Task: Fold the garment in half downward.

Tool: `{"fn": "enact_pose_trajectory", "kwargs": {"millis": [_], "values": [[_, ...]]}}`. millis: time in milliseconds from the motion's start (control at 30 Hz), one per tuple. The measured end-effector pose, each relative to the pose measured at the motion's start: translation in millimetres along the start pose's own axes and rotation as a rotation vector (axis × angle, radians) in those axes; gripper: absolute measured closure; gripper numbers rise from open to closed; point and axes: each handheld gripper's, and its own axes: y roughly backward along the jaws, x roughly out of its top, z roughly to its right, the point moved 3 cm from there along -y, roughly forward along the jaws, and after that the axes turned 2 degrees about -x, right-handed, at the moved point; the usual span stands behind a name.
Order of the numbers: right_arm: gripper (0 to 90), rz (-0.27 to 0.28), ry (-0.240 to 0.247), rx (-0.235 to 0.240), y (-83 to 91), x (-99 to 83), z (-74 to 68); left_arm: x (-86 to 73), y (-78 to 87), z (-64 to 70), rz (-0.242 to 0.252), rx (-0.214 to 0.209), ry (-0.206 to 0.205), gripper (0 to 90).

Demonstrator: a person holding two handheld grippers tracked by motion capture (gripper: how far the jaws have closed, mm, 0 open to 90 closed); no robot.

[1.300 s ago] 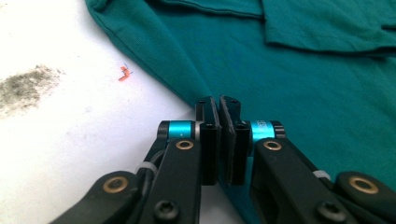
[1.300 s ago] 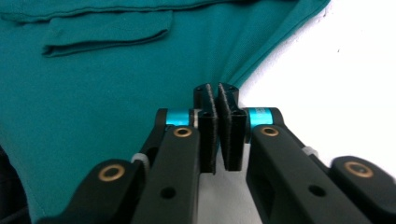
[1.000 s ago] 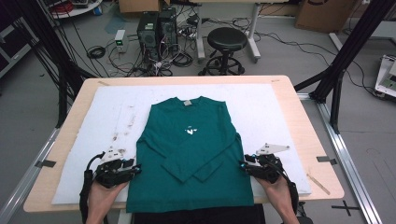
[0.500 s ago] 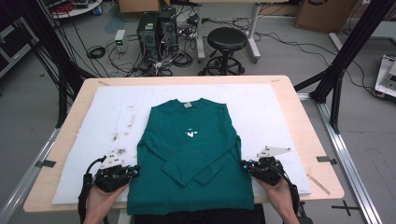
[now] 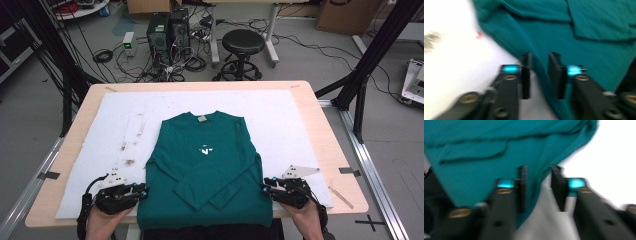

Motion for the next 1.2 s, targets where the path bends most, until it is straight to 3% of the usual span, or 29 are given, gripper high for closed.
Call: {"fn": "enact_pose_trajectory", "kwargs": {"millis": [67, 200, 300, 500, 633, 800, 933, 1200], "values": [[50.0, 0.031, -0.004, -0.007, 0.0, 5.8, 4.5, 9.0, 1.8, -3.7, 0.031, -0.002, -0.002, 60.3], [38.5, 0.097, -0.017, -0.051, -4.8, 22.1, 15.2, 29.4, 1.3, -12.7, 0.085, 0.023, -0.019, 51.5], [29.6, 0.128, -0.026, -0.089, -12.4, 34.4, 23.9, 42.8, -5.0, -22.0, 0.089, 0.045, -0.010, 44.6], [26.1, 0.137, -0.041, -0.166, -23.7, 48.7, 35.7, 58.5, -20.6, -37.3, 0.087, 0.072, 0.003, 37.1], [25.4, 0.126, -0.069, -0.188, -26.9, 49.9, 45.4, 67.8, -23.8, -45.3, 0.104, 0.087, 0.016, 35.3], [26.5, 0.087, -0.080, -0.199, -31.5, 48.4, 50.1, 85.2, -26.0, -57.0, 0.089, 0.095, 0.027, 35.3], [26.8, 0.073, -0.086, -0.191, -32.8, 47.1, 50.8, 106.8, -31.7, -63.4, 0.047, 0.059, 0.016, 35.8], [27.3, 0.062, -0.059, -0.193, -34.2, 46.3, 46.9, 143.7, -46.6, -74.5, 0.019, 0.080, -0.004, 37.0]]}}
